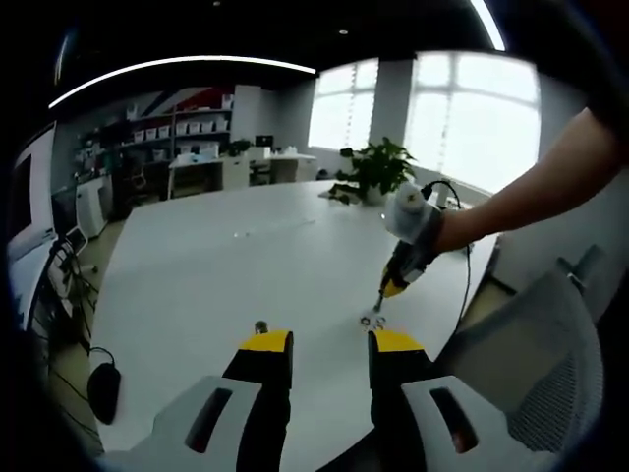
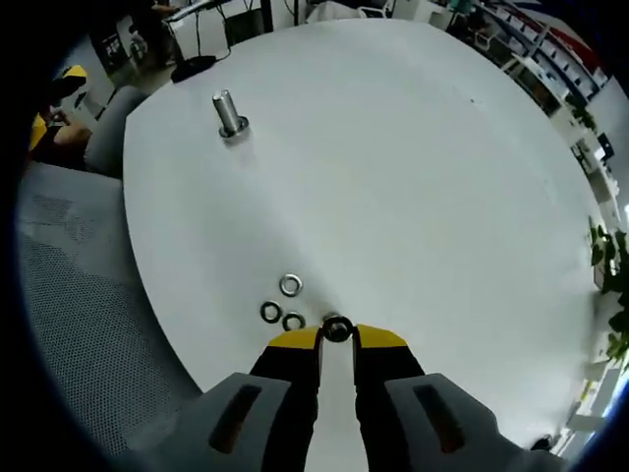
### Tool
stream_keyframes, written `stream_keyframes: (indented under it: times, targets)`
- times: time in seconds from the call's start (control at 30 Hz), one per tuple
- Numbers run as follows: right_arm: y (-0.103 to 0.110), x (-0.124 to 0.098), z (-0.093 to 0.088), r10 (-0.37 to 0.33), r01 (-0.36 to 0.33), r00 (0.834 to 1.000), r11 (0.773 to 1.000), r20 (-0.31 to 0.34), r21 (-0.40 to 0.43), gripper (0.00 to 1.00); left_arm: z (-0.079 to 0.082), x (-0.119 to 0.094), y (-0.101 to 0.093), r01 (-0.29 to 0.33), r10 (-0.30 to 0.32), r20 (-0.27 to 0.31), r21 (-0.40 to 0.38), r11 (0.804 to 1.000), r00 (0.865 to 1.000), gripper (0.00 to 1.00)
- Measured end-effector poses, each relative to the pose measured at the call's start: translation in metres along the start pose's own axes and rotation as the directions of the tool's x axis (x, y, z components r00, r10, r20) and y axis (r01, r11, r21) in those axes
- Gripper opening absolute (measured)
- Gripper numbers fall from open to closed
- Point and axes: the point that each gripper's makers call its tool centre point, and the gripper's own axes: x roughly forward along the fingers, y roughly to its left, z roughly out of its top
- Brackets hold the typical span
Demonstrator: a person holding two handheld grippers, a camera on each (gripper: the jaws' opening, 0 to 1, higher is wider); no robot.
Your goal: Place the washer onto the threaded stud by aligning its center hole with the stud, sliding it down to the base, and recovering from edge contact or off-axis alignment until the washer reaches the visible bottom stop.
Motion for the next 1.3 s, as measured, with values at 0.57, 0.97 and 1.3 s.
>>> stream_keyframes:
  times: [0.57, 0.97, 1.3]
  targets:
    - [-0.001, 0.023, -0.018, 0.026, -0.024, 0.998, 0.999, -0.054, 0.048, 0.14, -0.004, 0.002, 0.0, 0.002, -0.002, -0.022, 0.0, 1.0, 1.0, 0.28]
    - [0.002, 0.028, -0.022, 0.04, -0.036, 0.997, 0.996, -0.062, 0.076, 0.14, -0.005, 0.002, 0.001, -0.005, 0.005, -0.027, 0.006, 1.0, 1.0, 0.28]
    - [0.002, 0.028, -0.022, 0.033, -0.029, 0.998, 0.997, -0.058, 0.078, 0.15, -0.005, 0.0, 0.004, -0.016, 0.016, -0.025, 0.002, 1.0, 1.0, 0.28]
